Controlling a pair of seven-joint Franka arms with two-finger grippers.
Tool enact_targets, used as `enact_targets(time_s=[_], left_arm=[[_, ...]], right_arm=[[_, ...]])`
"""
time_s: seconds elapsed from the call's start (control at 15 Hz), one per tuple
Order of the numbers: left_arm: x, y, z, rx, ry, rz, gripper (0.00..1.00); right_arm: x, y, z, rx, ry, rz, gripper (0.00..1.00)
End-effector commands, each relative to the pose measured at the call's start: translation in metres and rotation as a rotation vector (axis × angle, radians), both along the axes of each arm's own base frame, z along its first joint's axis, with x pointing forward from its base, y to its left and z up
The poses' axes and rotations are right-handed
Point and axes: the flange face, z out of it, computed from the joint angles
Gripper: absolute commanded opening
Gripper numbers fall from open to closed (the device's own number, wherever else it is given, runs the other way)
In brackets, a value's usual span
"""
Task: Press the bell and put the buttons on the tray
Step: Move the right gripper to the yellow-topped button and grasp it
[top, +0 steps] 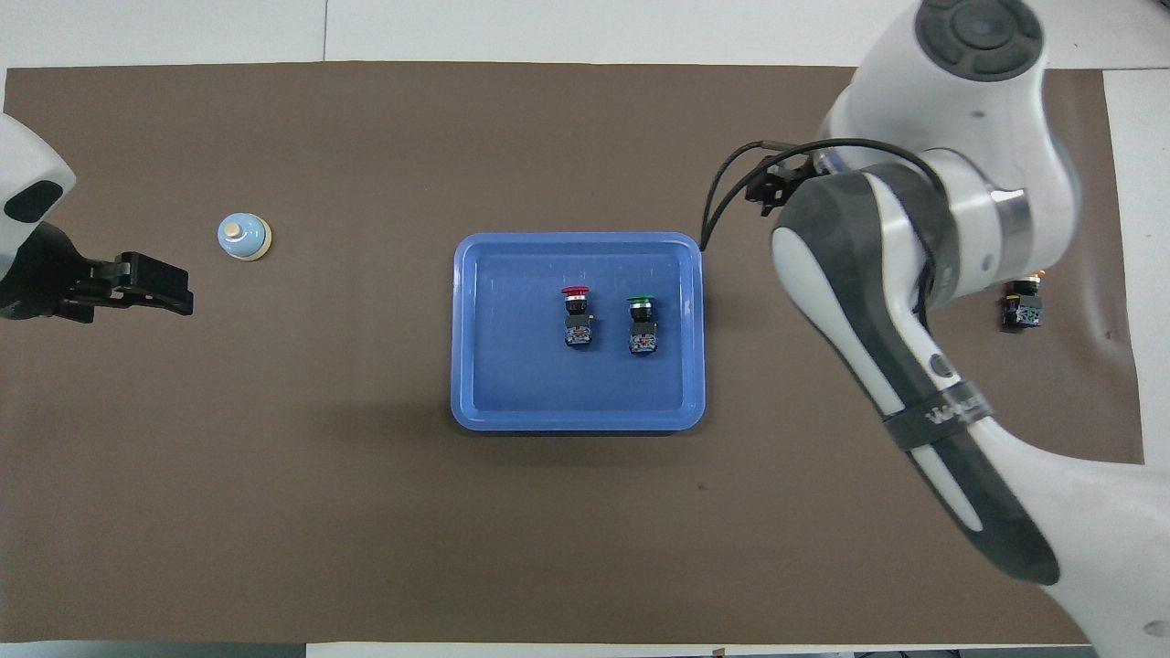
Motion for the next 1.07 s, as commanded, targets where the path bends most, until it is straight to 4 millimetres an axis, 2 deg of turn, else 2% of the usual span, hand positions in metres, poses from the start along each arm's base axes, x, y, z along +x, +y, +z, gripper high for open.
enact_targets(time_s=[0.0, 0.2, 0.27, 0.47, 0.6, 0.74, 1.0], left_arm=[[-0.003, 0.002, 0.006, 0.009, -0.006, 0.012, 1.00], [-0.003, 0.002, 0.006, 0.009, -0.006, 0.012, 1.00], [-0.003, 0.002, 0.006, 0.009, -0.006, 0.012, 1.00], [-0.003, 0.002, 0.006, 0.009, -0.006, 0.012, 1.00], [-0.003, 0.002, 0.006, 0.009, -0.006, 0.012, 1.00], [-0.003, 0.002, 0.006, 0.009, -0.006, 0.012, 1.00], [-0.003, 0.002, 0.006, 0.009, -0.006, 0.012, 1.00]], right_arm=[[0.004, -0.091, -0.016, -0.014, 0.033, 0.064, 1.00], [-0.006, -0.180, -0.034, -0.036, 0.048, 0.058, 1.00], [-0.013, -0.204, -0.047, -0.037, 0.036, 0.054, 1.00], [-0.042, -0.264, -0.105, -0.033, -0.001, 0.037, 1.00], [-0.060, -0.285, -0.137, -0.030, -0.019, 0.030, 1.00], [-0.069, -0.292, -0.153, -0.025, -0.012, 0.038, 1.00], [-0.083, -0.309, -0.166, -0.015, 0.011, 0.069, 1.00]])
